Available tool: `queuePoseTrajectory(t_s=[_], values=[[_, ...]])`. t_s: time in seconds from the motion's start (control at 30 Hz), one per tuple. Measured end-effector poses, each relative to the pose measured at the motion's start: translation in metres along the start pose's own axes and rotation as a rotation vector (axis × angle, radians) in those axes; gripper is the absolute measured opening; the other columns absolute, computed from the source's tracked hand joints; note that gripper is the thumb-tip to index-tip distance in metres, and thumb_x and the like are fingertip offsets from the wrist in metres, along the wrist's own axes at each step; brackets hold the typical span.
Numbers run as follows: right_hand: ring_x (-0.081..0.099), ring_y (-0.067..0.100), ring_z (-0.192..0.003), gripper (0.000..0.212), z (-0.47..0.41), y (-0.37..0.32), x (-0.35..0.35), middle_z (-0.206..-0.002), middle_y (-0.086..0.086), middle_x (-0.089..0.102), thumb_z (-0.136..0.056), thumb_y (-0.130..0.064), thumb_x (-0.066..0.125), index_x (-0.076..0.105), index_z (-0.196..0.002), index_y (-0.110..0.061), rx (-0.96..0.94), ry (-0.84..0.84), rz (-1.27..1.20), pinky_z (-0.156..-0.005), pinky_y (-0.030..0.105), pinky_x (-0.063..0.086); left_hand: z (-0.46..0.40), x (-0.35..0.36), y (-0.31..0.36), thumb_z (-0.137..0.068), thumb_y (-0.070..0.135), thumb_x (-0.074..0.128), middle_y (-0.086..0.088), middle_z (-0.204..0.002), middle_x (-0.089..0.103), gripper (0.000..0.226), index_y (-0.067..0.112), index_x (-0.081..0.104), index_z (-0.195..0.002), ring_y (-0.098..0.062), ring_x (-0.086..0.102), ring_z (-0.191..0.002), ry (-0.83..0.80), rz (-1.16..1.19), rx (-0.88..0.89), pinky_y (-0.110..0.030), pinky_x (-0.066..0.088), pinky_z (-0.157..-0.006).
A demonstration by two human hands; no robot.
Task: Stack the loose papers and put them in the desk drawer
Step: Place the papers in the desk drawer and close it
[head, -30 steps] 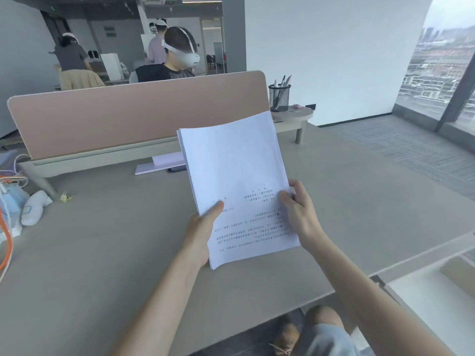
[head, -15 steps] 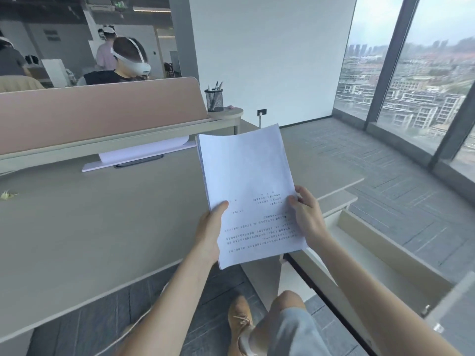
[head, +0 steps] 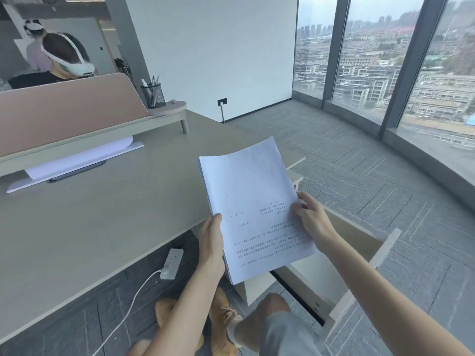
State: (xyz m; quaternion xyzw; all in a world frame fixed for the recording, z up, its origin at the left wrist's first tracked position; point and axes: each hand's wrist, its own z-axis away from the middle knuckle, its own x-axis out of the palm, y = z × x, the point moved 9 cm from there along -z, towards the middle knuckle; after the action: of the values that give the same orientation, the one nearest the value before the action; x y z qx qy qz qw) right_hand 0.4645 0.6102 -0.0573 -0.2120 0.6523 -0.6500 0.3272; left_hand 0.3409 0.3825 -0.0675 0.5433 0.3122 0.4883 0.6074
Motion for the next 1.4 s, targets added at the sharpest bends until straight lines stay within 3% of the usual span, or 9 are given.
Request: queuePoseTrajectory(t_s=[0.1,0.37,0.53,0.7,0.83,0.93,1.1,1.2,1.4], values=[[0.069,0.017,-0.095,0.027,-0.010,0.026,-0.031,-0.108,-0.003,0.073,-0.102,-0.013,0.047,0.065,-0.116,-0.027,0.054,0.014,0.038,-0.084,0.033,0.051,-0.006,0.025,-0.015,-0.098,0.018,0.046,-0.001,-0.072,0.056,0.028,0.012,0.046,-0.071,-0.018,0.046,-0.067,-0.032,-0.121,0.018,-0.030,0.033,-0.059],[0.070,0.025,-0.099,0.030,-0.031,0.082,-0.099,-0.112,0.006,0.074,-0.099,-0.008,0.046,0.067,-0.117,-0.021,0.181,0.073,0.164,-0.093,0.042,0.053,-0.032,0.092,-0.073,-0.088,0.019,0.046,-0.009,-0.078,0.056,0.025,-0.006,0.050,-0.086,-0.020,0.047,-0.074,-0.230,-0.360,0.006,-0.035,0.035,-0.068],[0.069,0.030,-0.103,0.023,-0.045,0.104,-0.122,-0.112,0.010,0.073,-0.095,-0.008,0.051,0.069,-0.107,-0.016,0.230,0.099,0.251,-0.097,0.048,0.052,-0.038,0.110,-0.097,-0.091,0.021,0.052,-0.007,-0.093,0.073,0.024,0.024,0.054,-0.115,-0.027,0.066,-0.083,-0.231,-0.467,0.037,-0.047,0.054,-0.074],[0.070,0.030,-0.101,0.024,-0.058,0.122,-0.129,-0.111,0.007,0.072,-0.099,-0.012,0.046,0.065,-0.113,-0.017,0.285,0.037,0.359,-0.094,0.050,0.055,-0.039,0.120,-0.110,-0.093,0.008,0.053,-0.006,-0.086,0.065,0.064,0.040,0.030,-0.143,-0.015,0.056,-0.069,-0.248,-0.530,0.115,-0.028,0.049,-0.065],[0.069,0.028,-0.100,0.034,-0.067,0.128,-0.129,-0.108,0.005,0.072,-0.090,-0.005,0.043,0.067,-0.111,-0.016,0.307,0.009,0.474,-0.088,0.043,0.057,-0.045,0.133,-0.121,-0.095,0.012,0.055,0.001,-0.101,0.067,0.034,0.018,0.061,-0.128,-0.010,0.060,-0.082,-0.334,-0.775,0.172,-0.011,0.046,-0.065],[0.068,0.029,-0.098,0.040,-0.076,0.129,-0.126,-0.108,0.008,0.073,-0.086,-0.003,0.042,0.070,-0.112,-0.015,0.296,0.001,0.561,-0.081,0.040,0.056,-0.048,0.143,-0.129,-0.099,0.018,0.052,0.003,-0.095,0.066,0.025,0.015,0.065,-0.119,-0.008,0.061,-0.079,-0.405,-0.883,0.202,-0.006,0.044,-0.060],[0.064,0.026,-0.100,0.041,-0.094,0.137,-0.113,-0.120,0.009,0.072,-0.090,0.001,0.049,0.070,-0.123,-0.011,0.288,-0.063,0.684,-0.075,0.025,0.042,-0.054,0.169,-0.135,-0.099,0.024,0.046,-0.010,-0.074,0.071,0.029,0.007,0.068,-0.094,-0.027,0.063,-0.071,-0.497,-1.083,0.352,-0.038,0.054,-0.068],[0.060,0.021,-0.097,0.041,-0.101,0.143,-0.108,-0.122,0.010,0.071,-0.089,0.000,0.051,0.068,-0.125,-0.008,0.278,-0.086,0.704,-0.068,0.023,0.039,-0.055,0.184,-0.145,-0.099,0.026,0.040,-0.011,-0.070,0.067,0.034,0.004,0.063,-0.086,-0.034,0.060,-0.070,-0.568,-1.236,0.390,-0.037,0.046,-0.061],[0.059,0.028,-0.112,0.044,-0.111,0.167,-0.106,-0.128,0.011,0.067,-0.087,-0.002,0.046,0.065,-0.126,-0.012,0.328,-0.101,0.740,-0.080,0.027,0.039,-0.056,0.195,-0.169,-0.100,0.029,0.037,-0.011,-0.075,0.060,0.037,0.004,0.060,-0.084,-0.035,0.057,-0.070,-0.658,-1.472,0.412,-0.035,0.042,-0.063]])
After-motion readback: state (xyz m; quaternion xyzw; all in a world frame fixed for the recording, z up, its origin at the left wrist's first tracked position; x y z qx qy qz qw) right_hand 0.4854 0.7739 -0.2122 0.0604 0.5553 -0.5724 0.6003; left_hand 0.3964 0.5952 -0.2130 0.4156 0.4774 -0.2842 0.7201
